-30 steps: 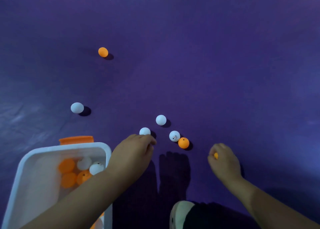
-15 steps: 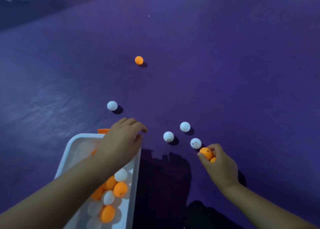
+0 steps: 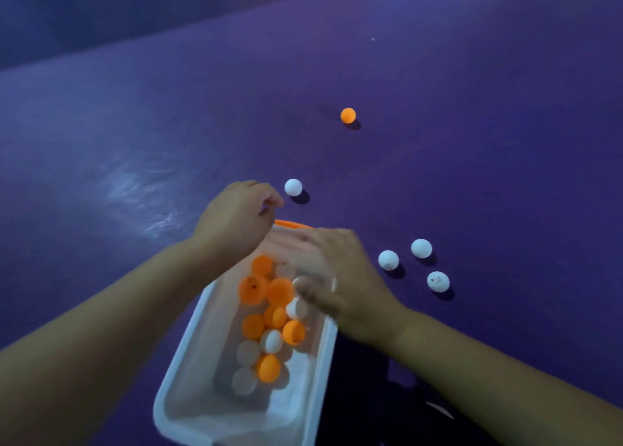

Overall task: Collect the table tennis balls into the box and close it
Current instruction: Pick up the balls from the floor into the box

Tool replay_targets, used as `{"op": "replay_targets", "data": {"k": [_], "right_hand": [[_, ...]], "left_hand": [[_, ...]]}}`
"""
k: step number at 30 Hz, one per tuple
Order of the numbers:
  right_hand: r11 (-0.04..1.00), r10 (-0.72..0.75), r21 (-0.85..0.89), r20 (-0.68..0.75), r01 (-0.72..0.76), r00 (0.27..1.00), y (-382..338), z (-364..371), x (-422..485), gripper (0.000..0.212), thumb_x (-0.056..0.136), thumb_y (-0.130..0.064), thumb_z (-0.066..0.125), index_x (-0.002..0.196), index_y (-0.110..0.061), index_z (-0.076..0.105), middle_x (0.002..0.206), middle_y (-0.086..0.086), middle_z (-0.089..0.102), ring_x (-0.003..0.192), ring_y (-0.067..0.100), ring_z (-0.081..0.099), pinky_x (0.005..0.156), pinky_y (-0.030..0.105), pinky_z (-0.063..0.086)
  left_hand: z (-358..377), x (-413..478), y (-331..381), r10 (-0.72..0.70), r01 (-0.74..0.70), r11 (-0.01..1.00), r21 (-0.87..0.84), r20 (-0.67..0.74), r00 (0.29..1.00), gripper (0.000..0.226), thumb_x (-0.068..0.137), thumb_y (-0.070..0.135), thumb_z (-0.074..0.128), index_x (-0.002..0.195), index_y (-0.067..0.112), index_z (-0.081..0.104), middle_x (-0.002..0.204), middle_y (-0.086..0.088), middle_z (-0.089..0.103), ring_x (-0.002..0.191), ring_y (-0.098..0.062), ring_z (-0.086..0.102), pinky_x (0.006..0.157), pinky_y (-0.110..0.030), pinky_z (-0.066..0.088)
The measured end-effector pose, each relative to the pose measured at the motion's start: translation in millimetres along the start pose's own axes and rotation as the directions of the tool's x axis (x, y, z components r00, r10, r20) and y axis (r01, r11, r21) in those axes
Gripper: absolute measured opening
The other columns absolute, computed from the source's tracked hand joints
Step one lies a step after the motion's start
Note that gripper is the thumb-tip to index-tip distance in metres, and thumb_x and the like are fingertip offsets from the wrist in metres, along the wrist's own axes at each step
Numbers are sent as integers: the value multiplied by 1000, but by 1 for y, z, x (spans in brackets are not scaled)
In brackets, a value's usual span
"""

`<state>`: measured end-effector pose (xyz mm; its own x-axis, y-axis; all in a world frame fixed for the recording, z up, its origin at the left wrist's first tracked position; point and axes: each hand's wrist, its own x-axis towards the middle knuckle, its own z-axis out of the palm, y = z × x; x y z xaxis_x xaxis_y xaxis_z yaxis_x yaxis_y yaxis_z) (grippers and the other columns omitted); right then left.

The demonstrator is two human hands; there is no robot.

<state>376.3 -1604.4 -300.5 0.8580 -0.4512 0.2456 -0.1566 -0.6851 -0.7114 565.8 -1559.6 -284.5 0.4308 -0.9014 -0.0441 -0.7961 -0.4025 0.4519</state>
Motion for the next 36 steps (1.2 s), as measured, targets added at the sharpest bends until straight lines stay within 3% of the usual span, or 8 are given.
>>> {"op": "replay_targets", "data": {"k": [2, 4, 10, 17, 24, 29, 33, 36], "right_hand": [[971, 238, 33, -187, -237, 953, 27, -7, -10, 39, 87, -40, 56, 117, -15, 57, 113, -7, 57, 103, 3, 42, 93, 26, 38], [846, 511, 29, -329, -533, 794, 67, -13, -32, 32, 88, -27, 56, 119, -19, 57, 114, -15, 50, 111, 5, 38, 100, 32, 37], [521, 678, -243, -465, -818, 570, 134, -29, -89, 30, 87, -16, 61, 117, -11, 58, 124, 8, 52, 117, 29, 41, 99, 42, 34], [489, 761, -439, -208, -754, 614, 151, -23, -105, 35, 86, -17, 64, 121, -14, 59, 119, 7, 50, 109, 24, 44, 79, 30, 41], [441, 750, -303, -393, -845, 532, 159, -43, -69, 4, 83, -12, 48, 80, -9, 50, 74, 3, 56, 69, 26, 53, 53, 30, 33], [411, 781, -462, -267, -786, 565, 172, -44, -53, 52, 90, -34, 54, 138, -26, 36, 113, 3, 48, 83, 23, 58, 61, 31, 40], [447, 798, -493, -157, -746, 582, 177, -43, -58, 42, 89, -30, 58, 129, -23, 46, 116, 3, 43, 79, 20, 53, 64, 31, 42], [526, 754, -285, -279, -801, 595, 158, -41, -47, 25, 84, -35, 62, 103, -21, 53, 106, -2, 55, 77, 20, 56, 64, 31, 42]], "left_hand": [[-1, -4, -4, 5, -5, 1000, 15, 4, 1000, 27, 89, 11, 49, 108, 20, 65, 110, 2, 63, 107, -19, 52, 75, -25, 36], [-2, -7, -8, 14, -14, 1000, 21, 13, 1000, 27, 90, 10, 48, 109, 20, 65, 112, 3, 63, 108, -17, 51, 75, -26, 38], [6, -7, 0, 55, -55, 998, -15, 27, 998, 24, 92, 12, 50, 109, 20, 65, 111, 4, 63, 106, -15, 52, 78, -26, 42], [20, 5, 12, 96, -94, 994, -59, 45, 994, 24, 91, 11, 51, 109, 19, 65, 113, 3, 63, 107, -16, 51, 79, -29, 44], [29, 10, 19, 95, -90, 993, -78, 57, 994, 26, 91, 11, 49, 109, 20, 65, 113, 6, 62, 106, -12, 49, 74, -23, 34], [34, 15, 18, 84, -77, 992, -102, 67, 994, 26, 91, 9, 48, 108, 20, 65, 113, 6, 63, 106, -12, 50, 75, -23, 35], [37, 17, 16, 63, -56, 994, -97, 70, 996, 27, 92, 10, 48, 110, 21, 65, 114, 7, 62, 106, -10, 49, 74, -21, 34], [38, 17, 9, 70, -63, 993, -96, 65, 995, 28, 92, 8, 47, 109, 20, 65, 113, 7, 62, 107, -11, 49, 74, -22, 33]]}}
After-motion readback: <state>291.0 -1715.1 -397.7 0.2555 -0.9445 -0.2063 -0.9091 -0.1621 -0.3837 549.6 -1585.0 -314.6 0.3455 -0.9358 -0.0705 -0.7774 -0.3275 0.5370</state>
